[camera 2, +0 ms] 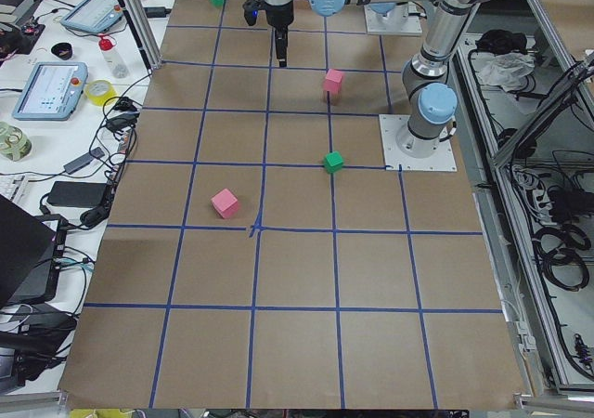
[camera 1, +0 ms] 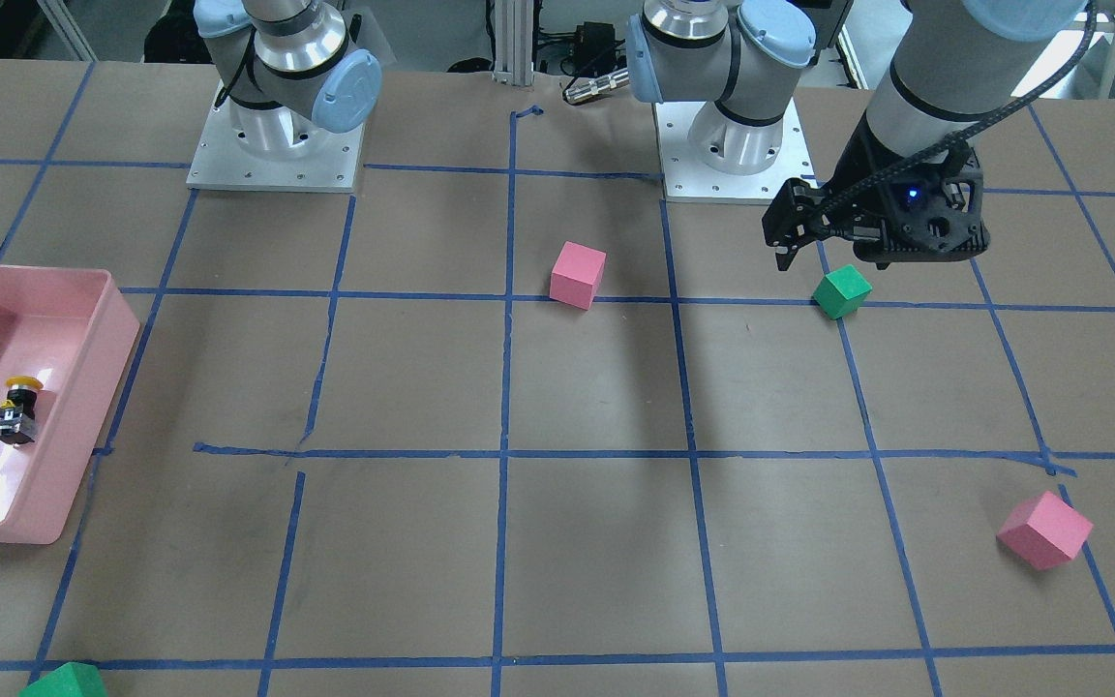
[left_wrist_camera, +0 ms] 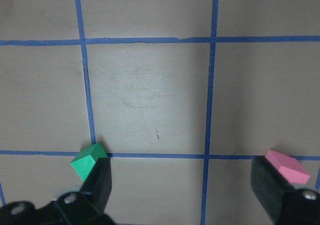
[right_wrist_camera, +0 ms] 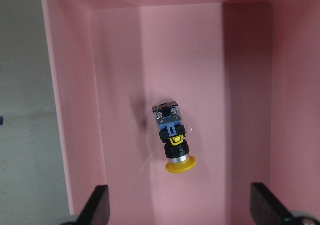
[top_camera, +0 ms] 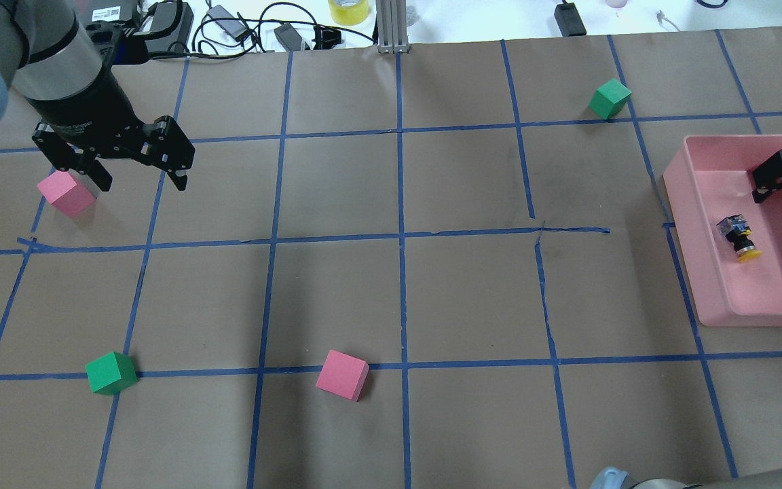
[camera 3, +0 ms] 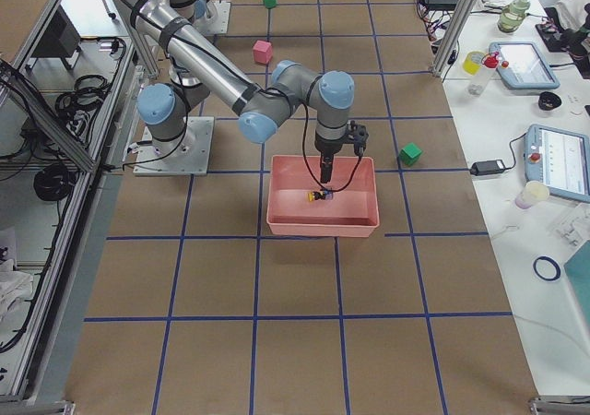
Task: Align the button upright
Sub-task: 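Lower the right gripper into the bin onto the button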
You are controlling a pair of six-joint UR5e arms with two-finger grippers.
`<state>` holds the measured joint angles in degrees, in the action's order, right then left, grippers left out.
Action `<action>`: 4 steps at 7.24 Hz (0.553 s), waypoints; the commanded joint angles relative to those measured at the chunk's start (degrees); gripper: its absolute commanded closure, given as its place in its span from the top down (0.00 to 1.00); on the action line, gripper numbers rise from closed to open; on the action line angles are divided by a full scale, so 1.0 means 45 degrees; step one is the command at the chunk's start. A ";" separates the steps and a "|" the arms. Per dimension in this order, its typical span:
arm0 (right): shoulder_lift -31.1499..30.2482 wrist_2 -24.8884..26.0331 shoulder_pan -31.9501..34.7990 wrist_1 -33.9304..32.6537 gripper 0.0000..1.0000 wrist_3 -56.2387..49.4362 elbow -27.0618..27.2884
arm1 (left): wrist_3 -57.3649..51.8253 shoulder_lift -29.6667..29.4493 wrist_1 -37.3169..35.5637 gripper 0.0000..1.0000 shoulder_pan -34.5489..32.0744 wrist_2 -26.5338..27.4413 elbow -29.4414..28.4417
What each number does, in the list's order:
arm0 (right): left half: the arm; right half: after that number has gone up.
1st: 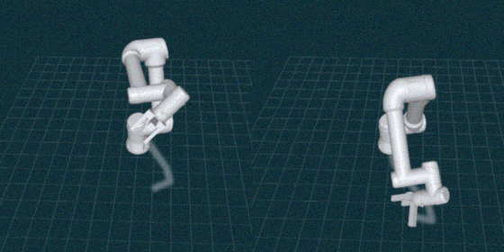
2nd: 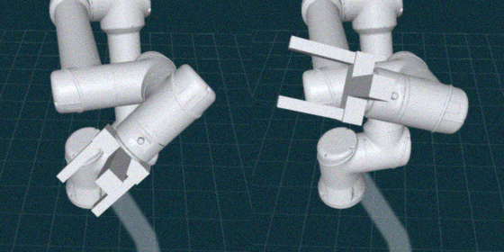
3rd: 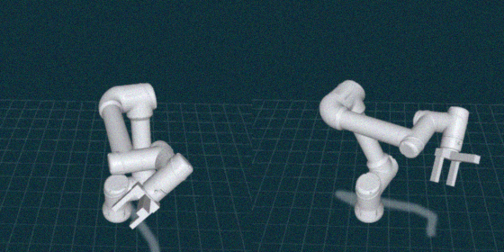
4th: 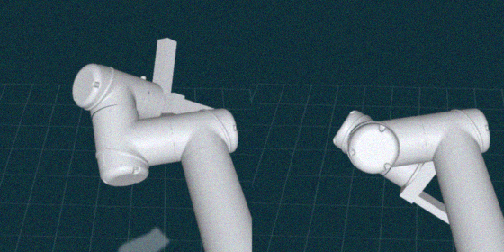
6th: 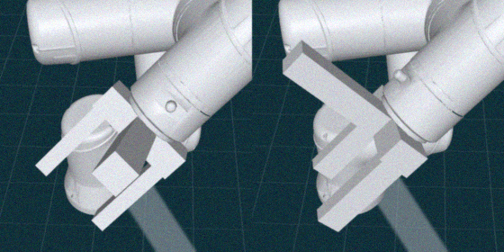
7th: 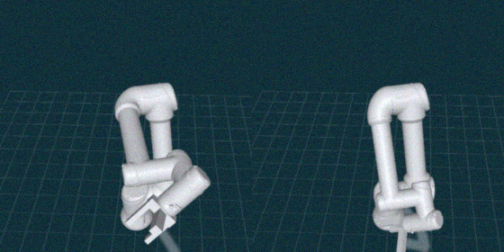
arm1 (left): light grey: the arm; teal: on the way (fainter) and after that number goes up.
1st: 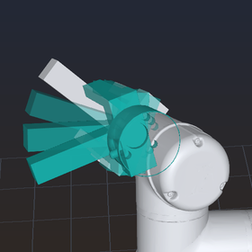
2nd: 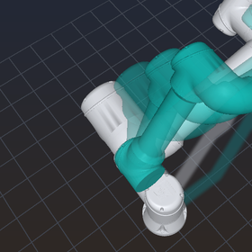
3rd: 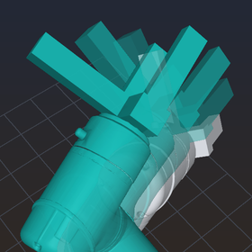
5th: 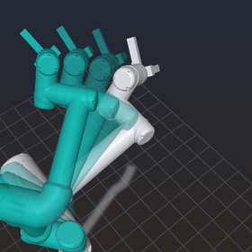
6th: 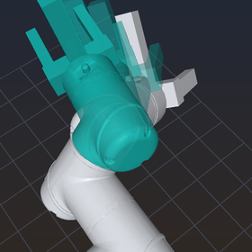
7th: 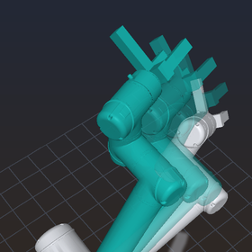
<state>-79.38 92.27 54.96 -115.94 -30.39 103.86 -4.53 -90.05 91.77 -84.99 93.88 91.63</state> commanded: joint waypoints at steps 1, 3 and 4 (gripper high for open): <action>0.0062 0.0023 -0.0085 -0.0115 1.00 -0.0181 0.0085 | -0.0009 -0.0028 -0.0002 1.00 0.0000 -0.0022 0.0009; 0.0373 -0.0016 -0.0085 -0.0134 1.00 -0.0181 0.0085 | -0.0029 -0.0048 -0.0002 1.00 0.0000 -0.0002 0.0009; 0.0490 -0.0016 -0.0085 -0.0134 1.00 -0.0200 0.0046 | -0.0029 -0.0048 -0.0002 1.00 0.0000 -0.0002 0.0009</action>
<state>-77.88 92.22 54.60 -116.51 -31.22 104.21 -4.65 -90.24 91.76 -84.99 93.84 91.67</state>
